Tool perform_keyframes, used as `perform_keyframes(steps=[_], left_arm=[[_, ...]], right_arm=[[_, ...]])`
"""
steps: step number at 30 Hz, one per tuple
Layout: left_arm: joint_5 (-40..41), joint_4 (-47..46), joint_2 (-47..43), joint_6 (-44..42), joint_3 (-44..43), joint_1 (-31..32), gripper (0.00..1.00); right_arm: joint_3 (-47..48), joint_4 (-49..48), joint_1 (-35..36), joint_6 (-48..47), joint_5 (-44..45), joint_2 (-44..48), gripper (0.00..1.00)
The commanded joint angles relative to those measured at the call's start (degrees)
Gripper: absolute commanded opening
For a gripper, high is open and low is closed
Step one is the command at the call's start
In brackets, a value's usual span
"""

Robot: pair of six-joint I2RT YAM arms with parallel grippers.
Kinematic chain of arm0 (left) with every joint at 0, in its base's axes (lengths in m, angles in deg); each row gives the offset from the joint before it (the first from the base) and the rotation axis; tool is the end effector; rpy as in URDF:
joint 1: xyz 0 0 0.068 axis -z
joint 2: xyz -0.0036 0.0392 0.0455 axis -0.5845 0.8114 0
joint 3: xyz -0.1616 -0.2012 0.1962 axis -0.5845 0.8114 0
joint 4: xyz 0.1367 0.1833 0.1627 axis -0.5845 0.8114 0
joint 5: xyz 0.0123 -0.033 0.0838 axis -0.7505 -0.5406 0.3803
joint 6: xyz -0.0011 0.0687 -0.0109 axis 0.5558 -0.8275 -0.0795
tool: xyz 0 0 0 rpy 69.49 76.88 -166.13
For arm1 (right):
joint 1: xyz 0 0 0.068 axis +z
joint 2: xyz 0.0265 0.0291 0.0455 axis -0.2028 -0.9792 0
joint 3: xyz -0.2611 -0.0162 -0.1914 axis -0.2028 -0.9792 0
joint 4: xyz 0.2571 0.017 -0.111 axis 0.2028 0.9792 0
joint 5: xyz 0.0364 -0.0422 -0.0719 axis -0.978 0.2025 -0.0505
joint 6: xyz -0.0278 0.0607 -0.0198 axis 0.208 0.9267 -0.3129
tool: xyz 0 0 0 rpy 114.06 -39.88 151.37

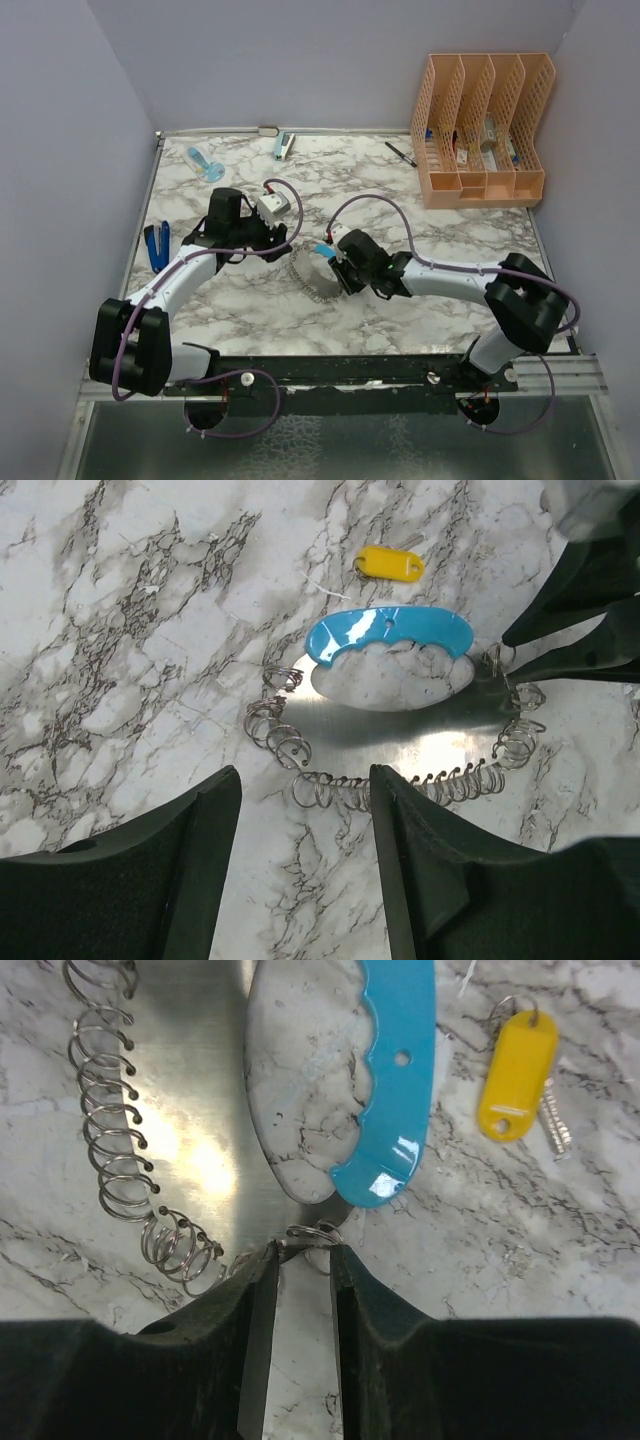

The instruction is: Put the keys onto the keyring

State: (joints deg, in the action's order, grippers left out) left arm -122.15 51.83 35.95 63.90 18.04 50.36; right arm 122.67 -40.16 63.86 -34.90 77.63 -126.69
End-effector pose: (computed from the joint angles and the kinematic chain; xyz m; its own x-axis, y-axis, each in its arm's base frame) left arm 0.2694 -0.1054 0.2640 -0.3932 0.3294 -0.8584 0.7989 0.5845 -0.1417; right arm 0.2129 0.2644 0.2008 -0.6057 -0.4813 -0.6337 -0.6455 0.7628 0.0376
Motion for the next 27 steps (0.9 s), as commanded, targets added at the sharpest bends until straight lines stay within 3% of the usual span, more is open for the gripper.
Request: perform_keyframes(steps=[1,4,6,8,12,15,19,22,27], left_arm=[[-1.46,-1.49,-0.01,0.01,0.52,-0.36,0.56],[-1.37,-1.96,-0.33,-0.05,1.02,-0.44,0.56],[-1.5,-1.99,-0.18,-0.27,1.12,-0.46,0.56],[-1.5,-2.16,0.11,-0.4,1.14,-0.53,0.56],[-1.52,-2.2,0.73,-0.51,1.14,-0.53,0.56],[-1.56,-2.27,0.78,-0.69,1.23,-0.62,0.56],[-1.7,-2.38,0.75,-0.71,1.47,-0.75,0.56],[-2.07,-2.4,1.13,-0.88,1.49,-0.71,0.56],[-2.81,-2.33,2.01,-1.01,1.49,-0.73,0.56]], right_arm=[[0.91,-1.24,0.31,-0.1,-2.36,-4.14,0.28],[1.18,-1.29,0.31,0.04,-2.2,-5.07,0.28],[1.66,-1.2,0.29,-0.25,-4.13,-5.49,0.22],[2.38,-1.99,0.26,-0.49,-8.51,-5.83,0.2],[2.16,-8.5,0.31,-0.35,-21.94,-4.36,0.23],[1.33,-13.06,0.31,1.66,-25.88,-1.37,0.24],[1.41,-13.43,0.31,2.74,-23.35,3.94,0.25],[1.38,-11.05,0.26,2.56,-16.49,6.71,0.25],[1.84,-4.1,0.3,-0.31,-8.44,4.06,0.24]])
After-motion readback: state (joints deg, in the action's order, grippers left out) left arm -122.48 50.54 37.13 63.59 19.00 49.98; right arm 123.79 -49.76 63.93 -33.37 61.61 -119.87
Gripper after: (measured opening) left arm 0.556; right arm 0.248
